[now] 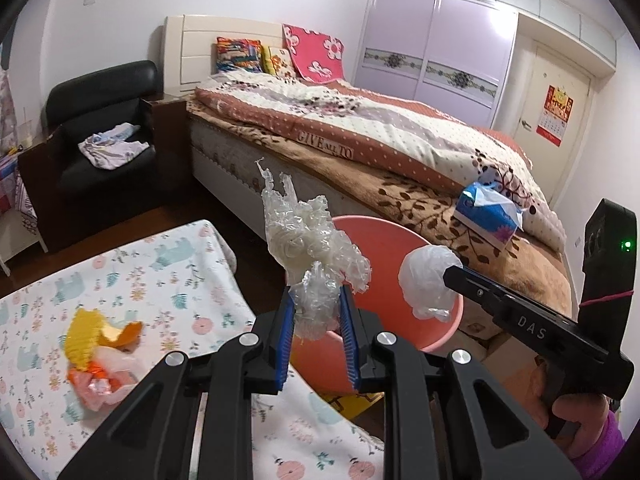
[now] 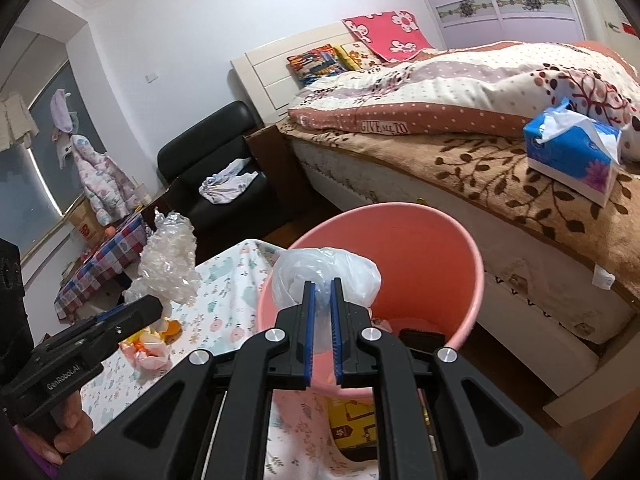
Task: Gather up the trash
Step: 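Carry the clear plastic and white bag over the pink bucket with both grippers, then open the left gripper to drop the clear plastic while the right drops the white bag, then move both open grippers back to the table over the orange net bag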
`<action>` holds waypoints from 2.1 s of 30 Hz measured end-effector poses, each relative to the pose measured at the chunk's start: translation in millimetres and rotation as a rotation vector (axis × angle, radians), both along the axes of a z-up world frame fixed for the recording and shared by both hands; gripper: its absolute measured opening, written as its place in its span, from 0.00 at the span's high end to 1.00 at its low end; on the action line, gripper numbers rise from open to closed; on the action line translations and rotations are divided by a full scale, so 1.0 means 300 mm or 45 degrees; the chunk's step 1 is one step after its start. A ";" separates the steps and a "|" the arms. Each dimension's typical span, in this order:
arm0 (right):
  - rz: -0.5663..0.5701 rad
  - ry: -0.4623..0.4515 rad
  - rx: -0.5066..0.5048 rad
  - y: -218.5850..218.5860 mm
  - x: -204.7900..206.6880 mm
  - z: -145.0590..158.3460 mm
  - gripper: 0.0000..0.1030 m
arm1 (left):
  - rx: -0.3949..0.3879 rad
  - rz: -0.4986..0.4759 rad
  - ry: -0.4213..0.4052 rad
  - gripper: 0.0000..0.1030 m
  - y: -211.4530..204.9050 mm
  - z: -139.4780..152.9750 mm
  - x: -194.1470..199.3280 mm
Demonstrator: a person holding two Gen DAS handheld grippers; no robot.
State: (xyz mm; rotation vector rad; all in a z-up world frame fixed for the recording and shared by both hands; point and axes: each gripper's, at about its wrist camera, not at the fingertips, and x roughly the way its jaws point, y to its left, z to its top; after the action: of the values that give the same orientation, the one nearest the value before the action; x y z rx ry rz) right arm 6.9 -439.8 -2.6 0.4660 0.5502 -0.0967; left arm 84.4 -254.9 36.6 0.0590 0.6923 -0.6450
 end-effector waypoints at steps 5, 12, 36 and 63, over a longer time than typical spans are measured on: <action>-0.026 0.018 0.013 -0.037 -0.003 -0.026 0.92 | 0.021 -0.035 0.020 0.80 -0.067 -0.034 0.015; -0.039 0.036 0.029 -0.067 -0.002 -0.053 0.92 | 0.060 -0.078 0.062 0.79 -0.150 -0.087 0.031; -0.047 0.054 0.051 -0.092 0.013 -0.087 0.92 | 0.059 -0.094 0.110 0.53 -0.170 -0.121 0.024; -0.037 0.006 0.044 -0.034 -0.026 -0.019 0.64 | 0.019 -0.058 0.069 0.49 -0.065 -0.077 -0.050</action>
State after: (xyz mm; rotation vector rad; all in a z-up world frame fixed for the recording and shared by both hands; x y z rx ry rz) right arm -1.0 -449.9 -8.3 0.5079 0.5508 -0.1165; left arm 69.5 -274.4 13.5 0.0715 0.7499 -0.6873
